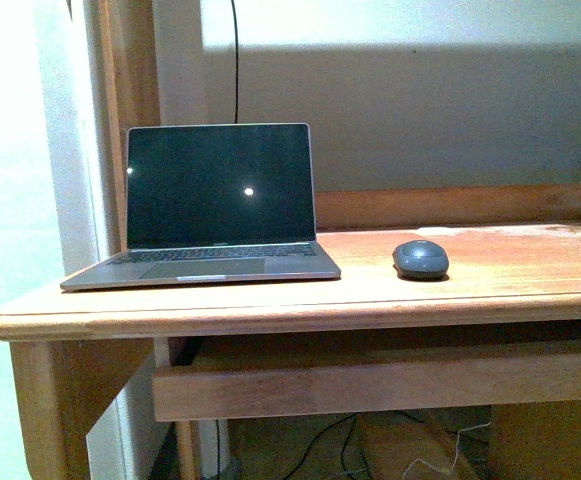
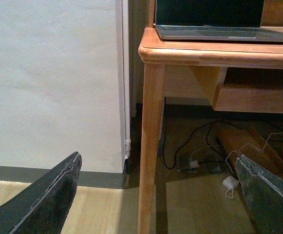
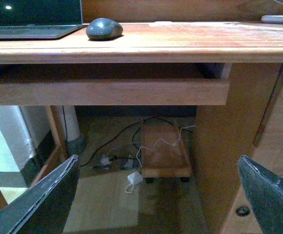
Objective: Place mouse
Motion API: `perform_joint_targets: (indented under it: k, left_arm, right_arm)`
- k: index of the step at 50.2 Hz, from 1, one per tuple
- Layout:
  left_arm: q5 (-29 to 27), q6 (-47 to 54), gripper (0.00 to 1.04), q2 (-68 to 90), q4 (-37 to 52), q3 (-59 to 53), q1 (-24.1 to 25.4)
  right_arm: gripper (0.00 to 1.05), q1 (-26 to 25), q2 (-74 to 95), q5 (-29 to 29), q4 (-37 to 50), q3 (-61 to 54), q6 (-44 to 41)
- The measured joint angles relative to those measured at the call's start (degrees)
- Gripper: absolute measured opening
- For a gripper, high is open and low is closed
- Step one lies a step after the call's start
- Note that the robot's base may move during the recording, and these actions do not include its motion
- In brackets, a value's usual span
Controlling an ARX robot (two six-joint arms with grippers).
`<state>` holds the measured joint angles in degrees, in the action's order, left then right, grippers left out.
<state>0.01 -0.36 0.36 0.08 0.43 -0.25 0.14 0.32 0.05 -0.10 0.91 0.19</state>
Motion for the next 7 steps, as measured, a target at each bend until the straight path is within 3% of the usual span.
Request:
perform_joint_targets:
  k: [7]
  left_arm:
    - [0.00,0.00,0.97,0.00,0.00,0.00,0.00]
  right_arm:
    - [0.97,0.00,0.00,0.00,0.00,0.00,0.00]
